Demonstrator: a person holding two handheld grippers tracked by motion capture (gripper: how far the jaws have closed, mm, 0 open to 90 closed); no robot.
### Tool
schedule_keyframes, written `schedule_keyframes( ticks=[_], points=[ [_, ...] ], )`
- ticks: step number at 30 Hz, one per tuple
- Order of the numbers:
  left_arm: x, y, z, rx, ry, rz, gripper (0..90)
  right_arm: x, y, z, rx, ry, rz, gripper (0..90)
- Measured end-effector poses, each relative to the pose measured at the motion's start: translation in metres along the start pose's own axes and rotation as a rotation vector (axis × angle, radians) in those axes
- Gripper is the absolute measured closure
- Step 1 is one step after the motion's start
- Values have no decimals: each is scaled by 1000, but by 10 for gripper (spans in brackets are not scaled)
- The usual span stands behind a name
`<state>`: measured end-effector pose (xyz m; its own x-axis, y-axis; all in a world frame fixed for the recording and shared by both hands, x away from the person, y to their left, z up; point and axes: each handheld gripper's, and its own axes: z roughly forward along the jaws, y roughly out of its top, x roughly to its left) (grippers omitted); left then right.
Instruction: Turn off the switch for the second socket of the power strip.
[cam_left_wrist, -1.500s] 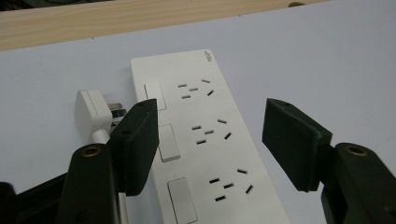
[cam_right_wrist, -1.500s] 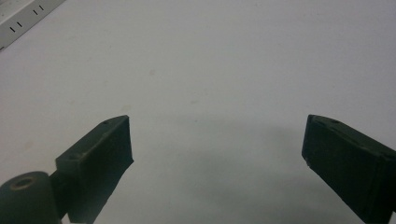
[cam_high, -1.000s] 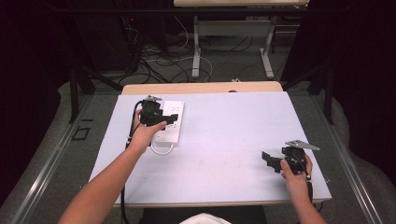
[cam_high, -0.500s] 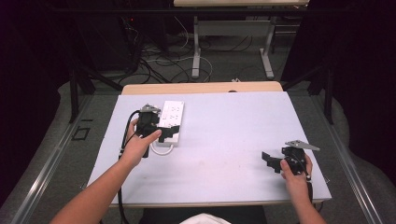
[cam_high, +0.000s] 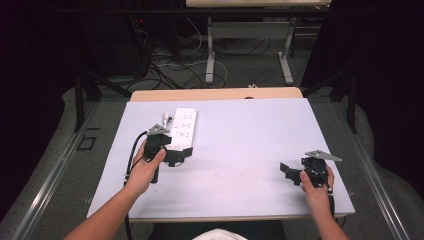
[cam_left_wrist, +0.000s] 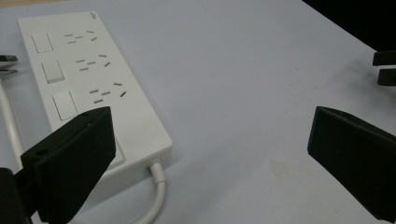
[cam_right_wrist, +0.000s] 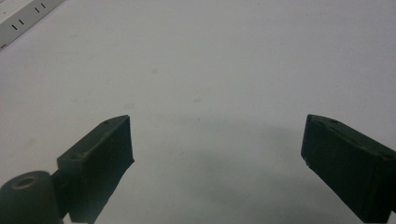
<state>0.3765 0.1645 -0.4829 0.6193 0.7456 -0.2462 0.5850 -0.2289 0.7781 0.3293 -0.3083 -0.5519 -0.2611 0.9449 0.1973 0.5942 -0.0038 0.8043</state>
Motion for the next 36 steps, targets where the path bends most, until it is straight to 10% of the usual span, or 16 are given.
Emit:
schedule_keyframes(
  ticks=[7,23,32,36],
  points=[
    [-6,-15,-14,-25,6,3,16,0,0,0,-1,0,4,84],
    [15,-61,-40,-72,29,-142,24,1,0,-1,-2,0,4,85],
    [31,-83,-42,-79,90,-190,33,2,0,-1,0,1,0,85],
    [35,-91,-39,-63,152,-151,36,2,0,-1,1,0,5,85]
  ],
)
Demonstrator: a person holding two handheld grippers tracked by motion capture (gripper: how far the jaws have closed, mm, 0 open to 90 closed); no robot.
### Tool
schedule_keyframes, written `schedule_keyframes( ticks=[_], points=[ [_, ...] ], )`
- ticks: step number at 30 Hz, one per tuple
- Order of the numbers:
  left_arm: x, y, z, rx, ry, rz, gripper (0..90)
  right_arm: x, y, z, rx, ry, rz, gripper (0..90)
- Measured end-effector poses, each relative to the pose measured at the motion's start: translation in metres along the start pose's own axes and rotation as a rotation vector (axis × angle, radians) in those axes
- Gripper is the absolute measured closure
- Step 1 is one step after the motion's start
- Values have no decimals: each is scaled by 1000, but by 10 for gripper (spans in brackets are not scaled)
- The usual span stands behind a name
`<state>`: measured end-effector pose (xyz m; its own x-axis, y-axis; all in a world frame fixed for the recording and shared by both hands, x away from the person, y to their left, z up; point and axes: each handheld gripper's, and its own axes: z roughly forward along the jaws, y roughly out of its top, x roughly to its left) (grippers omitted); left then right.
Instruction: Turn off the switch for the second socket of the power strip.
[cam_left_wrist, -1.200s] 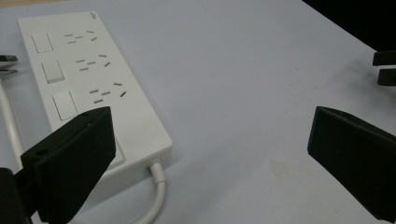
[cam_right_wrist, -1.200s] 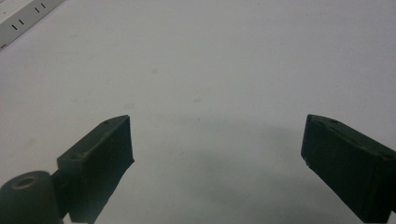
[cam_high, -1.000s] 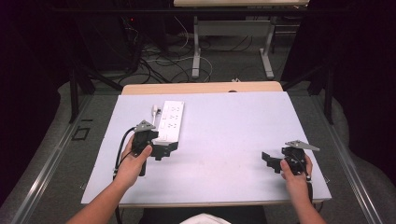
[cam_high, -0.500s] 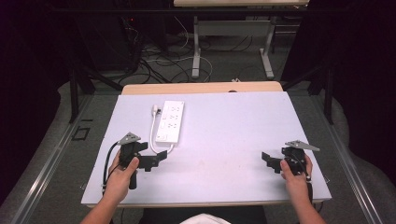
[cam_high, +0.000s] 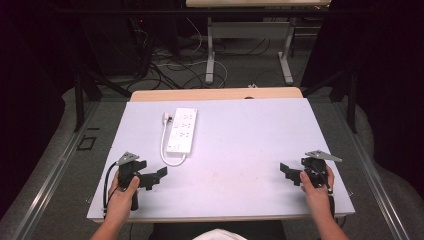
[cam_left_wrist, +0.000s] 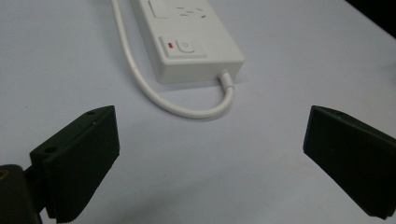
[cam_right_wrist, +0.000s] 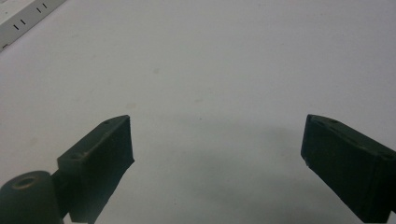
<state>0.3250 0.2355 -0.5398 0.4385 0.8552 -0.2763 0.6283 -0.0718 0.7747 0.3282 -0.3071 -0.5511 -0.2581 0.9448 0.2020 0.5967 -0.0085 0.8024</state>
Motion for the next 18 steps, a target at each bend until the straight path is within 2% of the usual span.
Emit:
schedule_keyframes(
  ticks=[1,3,4,5,6,7,8,11,13,16,18],
  points=[
    [2,-1,0,14,6,5,38,0,0,0,0,0,1,85],
    [4,-4,3,0,32,7,42,0,0,-1,0,1,1,85],
    [5,-3,2,20,31,15,42,0,0,-1,-1,2,1,85],
    [6,-5,4,-2,52,17,43,0,0,-1,-1,3,1,85],
    [8,-4,3,19,55,32,45,-1,0,-1,-1,5,-1,86],
    [9,-5,4,20,61,35,46,-1,0,0,-1,5,-1,86],
    [9,-6,6,2,70,26,47,-1,0,0,1,6,-2,86],
    [12,-8,7,24,76,31,49,0,0,0,1,5,-4,87],
    [14,-10,9,25,80,10,53,0,1,0,0,6,-5,87],
    [18,-12,10,25,86,-1,60,0,1,0,-11,0,-4,87],
    [22,-12,10,26,89,-8,64,-1,1,0,0,7,-6,86]
  ],
)
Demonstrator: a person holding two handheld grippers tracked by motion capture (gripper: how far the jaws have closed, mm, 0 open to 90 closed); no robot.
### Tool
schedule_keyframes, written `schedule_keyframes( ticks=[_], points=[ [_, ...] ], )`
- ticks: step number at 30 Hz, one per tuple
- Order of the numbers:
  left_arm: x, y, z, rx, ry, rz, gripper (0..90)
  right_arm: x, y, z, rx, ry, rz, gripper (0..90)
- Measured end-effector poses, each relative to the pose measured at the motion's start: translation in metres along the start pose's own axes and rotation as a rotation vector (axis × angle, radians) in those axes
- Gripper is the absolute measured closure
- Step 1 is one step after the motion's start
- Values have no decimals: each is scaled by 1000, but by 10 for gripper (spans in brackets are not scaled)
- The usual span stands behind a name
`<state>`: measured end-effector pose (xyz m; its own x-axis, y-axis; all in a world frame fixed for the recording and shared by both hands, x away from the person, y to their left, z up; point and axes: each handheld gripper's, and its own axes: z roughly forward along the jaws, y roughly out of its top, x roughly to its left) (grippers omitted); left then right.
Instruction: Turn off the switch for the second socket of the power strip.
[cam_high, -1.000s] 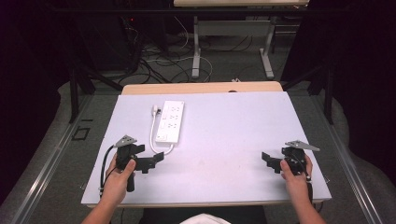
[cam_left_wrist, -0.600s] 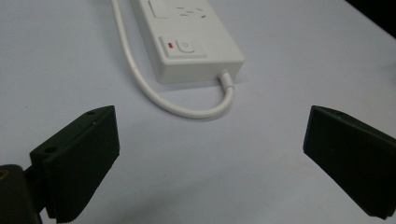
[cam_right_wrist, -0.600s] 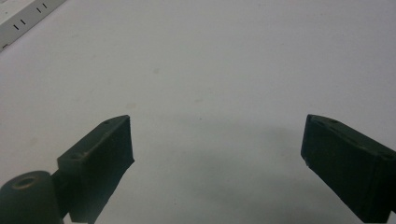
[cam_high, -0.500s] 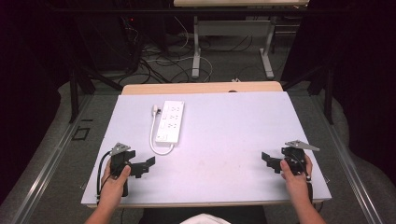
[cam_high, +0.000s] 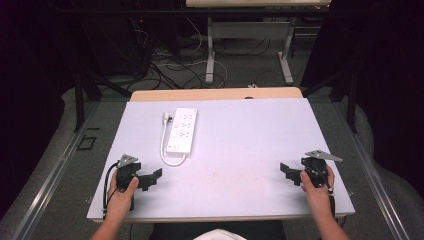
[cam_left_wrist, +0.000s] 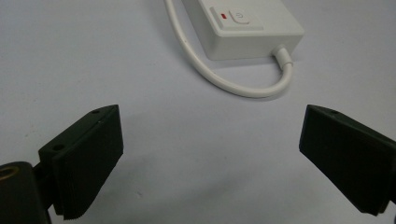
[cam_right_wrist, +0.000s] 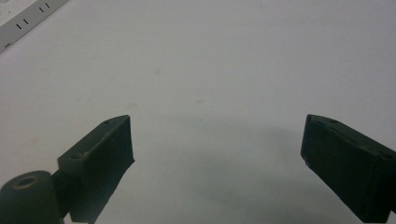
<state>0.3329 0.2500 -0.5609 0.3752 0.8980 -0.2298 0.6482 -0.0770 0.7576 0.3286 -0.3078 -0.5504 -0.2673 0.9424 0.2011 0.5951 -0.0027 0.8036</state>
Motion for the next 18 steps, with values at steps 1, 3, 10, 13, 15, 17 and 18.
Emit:
schedule_keyframes(
  ticks=[1,3,10,13,15,17,18],
  points=[
    [1,0,0,1,0,-6,67,0,0,0,0,0,-1,86],
    [4,-1,0,1,1,-15,70,-1,0,1,0,1,-9,86],
    [11,-1,1,13,6,-22,75,-2,1,1,1,6,-15,87],
    [12,-2,2,8,9,-25,76,-2,1,1,-2,4,-12,86],
    [13,-2,2,9,10,-26,76,-2,1,1,-2,4,-15,86],
    [13,-2,2,6,12,-29,76,-2,1,1,-1,6,-16,86],
    [14,-2,2,5,15,-29,76,-2,1,1,-1,4,-17,87]
  ],
)
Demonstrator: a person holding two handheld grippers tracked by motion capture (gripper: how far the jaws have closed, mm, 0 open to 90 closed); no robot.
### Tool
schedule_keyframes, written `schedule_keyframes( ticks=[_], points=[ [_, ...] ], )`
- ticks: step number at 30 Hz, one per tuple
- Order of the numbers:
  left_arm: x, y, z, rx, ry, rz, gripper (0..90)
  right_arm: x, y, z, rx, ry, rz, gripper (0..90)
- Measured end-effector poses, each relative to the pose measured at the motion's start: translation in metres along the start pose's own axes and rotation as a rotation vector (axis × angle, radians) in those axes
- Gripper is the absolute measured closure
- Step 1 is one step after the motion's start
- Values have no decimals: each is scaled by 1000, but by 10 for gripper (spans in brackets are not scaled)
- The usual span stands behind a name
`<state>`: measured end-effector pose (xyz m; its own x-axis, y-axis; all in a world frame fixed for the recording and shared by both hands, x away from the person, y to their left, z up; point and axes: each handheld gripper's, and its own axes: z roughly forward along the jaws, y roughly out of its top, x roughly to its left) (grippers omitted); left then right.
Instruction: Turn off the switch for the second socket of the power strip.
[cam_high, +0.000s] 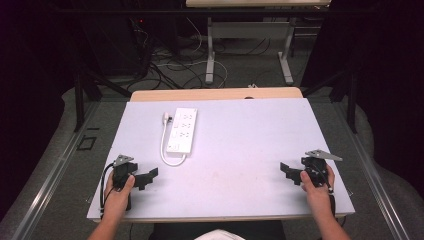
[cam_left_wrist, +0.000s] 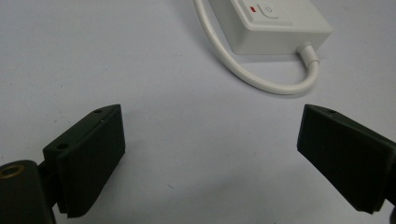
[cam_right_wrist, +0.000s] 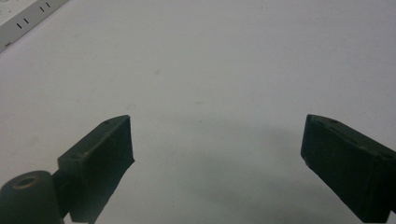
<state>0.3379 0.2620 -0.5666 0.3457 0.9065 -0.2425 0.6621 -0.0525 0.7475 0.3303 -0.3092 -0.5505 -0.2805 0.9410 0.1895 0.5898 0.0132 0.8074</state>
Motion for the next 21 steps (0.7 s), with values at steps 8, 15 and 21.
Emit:
schedule_keyframes(
  ticks=[8,15,21],
  points=[
    [4,0,0,3,10,-11,78,0,0,0,3,1,5,87],
    [4,0,0,1,12,-16,79,0,0,1,2,2,5,87],
    [5,1,-1,-4,13,-15,80,0,0,1,3,2,7,87]
  ],
)
